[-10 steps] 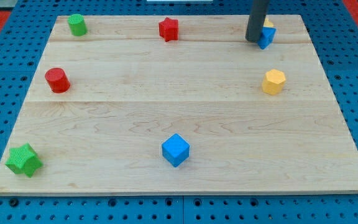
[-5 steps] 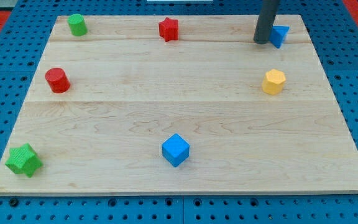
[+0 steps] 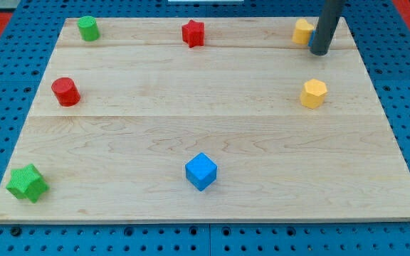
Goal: Push the blue triangle closer to the yellow heart
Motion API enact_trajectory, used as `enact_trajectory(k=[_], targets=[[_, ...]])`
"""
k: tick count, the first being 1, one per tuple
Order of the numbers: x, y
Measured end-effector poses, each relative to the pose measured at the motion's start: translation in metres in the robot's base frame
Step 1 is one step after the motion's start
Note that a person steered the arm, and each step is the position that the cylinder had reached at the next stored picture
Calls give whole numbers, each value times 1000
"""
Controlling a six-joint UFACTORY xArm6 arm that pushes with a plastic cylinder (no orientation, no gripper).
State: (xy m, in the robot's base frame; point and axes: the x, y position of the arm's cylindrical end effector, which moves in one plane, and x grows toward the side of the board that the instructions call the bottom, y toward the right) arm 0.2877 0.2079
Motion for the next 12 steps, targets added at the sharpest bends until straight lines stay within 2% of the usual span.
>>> enact_trajectory(k=[3, 5, 6, 8, 12], targets=[[-31, 18], [8, 55], [-3, 63], [-38, 56], [-56, 38]])
